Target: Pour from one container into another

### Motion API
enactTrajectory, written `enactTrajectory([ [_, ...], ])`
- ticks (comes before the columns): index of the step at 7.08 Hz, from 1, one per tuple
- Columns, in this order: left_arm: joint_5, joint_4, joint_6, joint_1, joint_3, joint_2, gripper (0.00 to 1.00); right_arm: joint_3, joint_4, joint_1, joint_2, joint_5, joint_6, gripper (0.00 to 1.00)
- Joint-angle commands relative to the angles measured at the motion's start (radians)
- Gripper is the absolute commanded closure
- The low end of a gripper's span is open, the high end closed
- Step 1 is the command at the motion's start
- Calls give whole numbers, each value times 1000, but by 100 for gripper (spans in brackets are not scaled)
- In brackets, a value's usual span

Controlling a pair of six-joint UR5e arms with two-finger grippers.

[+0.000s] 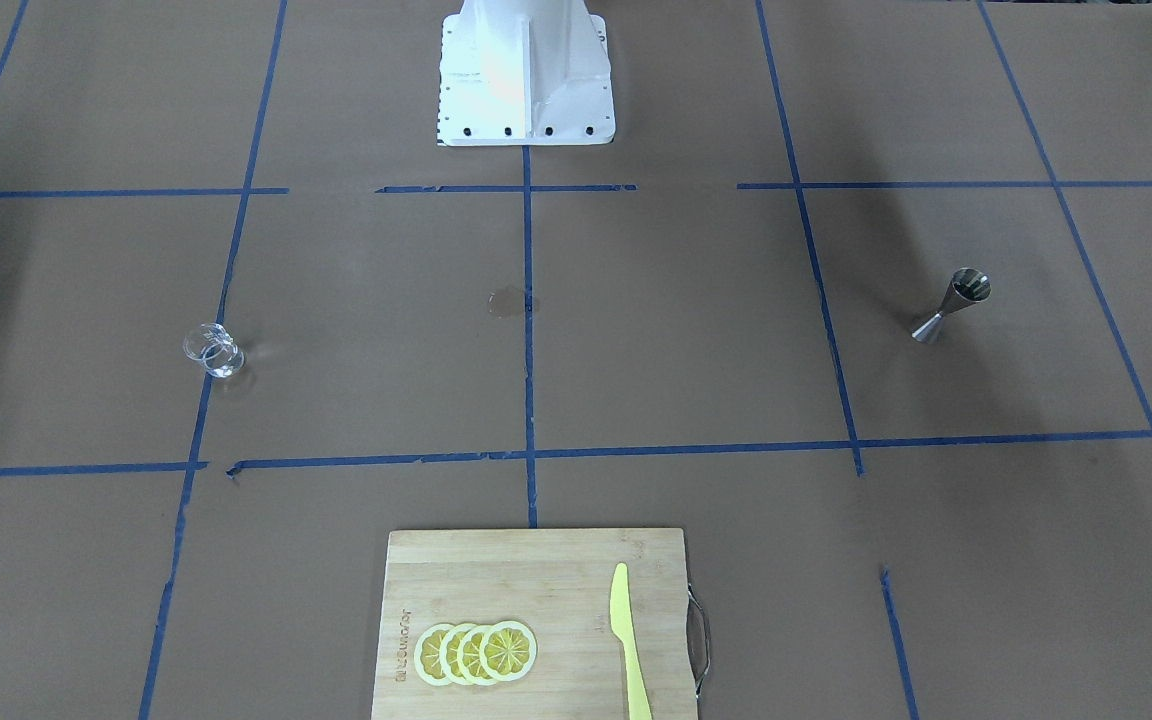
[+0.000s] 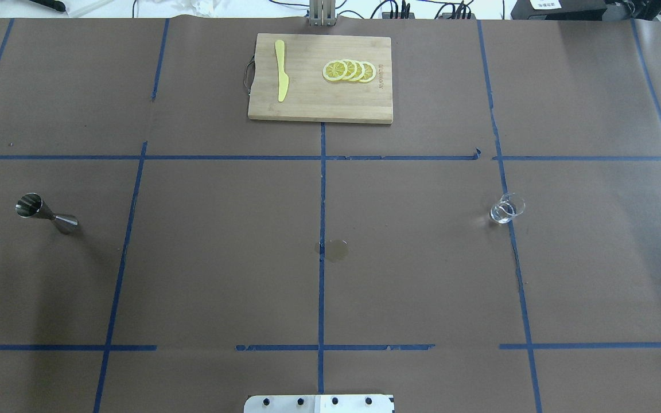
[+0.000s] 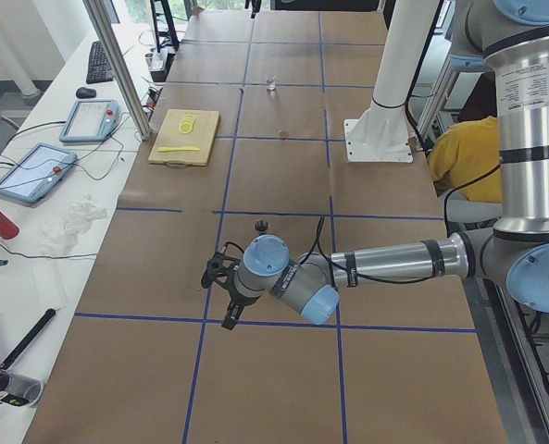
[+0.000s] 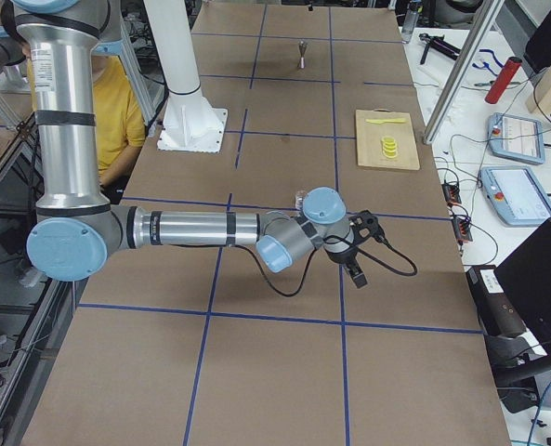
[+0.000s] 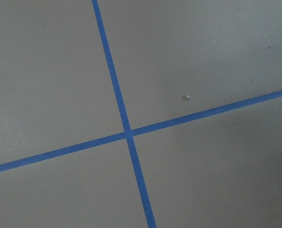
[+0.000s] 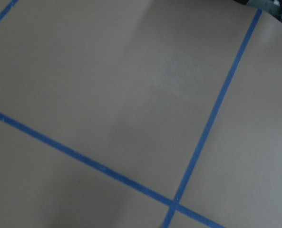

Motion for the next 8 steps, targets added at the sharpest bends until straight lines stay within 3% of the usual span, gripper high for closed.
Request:
enactTrajectory([
  [1, -12, 400, 122, -64, -169, -13, 0, 21, -304, 52, 14, 43, -191, 0],
  [2, -13, 569, 131, -101, -230, -13, 0, 35, -459, 64, 84, 41, -194, 0],
  [5, -13, 576, 138, -136, -231, 88, 0, 26, -482, 50, 63, 30, -172, 0],
  [6, -12, 500, 145, -126, -229, 78, 0, -3, -483, 23, 54, -18, -171, 0],
  [7, -16, 327, 142, -124, -211, 102, 0, -7, -494, -3, 52, 13, -166, 0],
  [8, -15, 257, 142, -124, -167, 153, 0, -1, -494, -4, 51, 30, -168, 0],
])
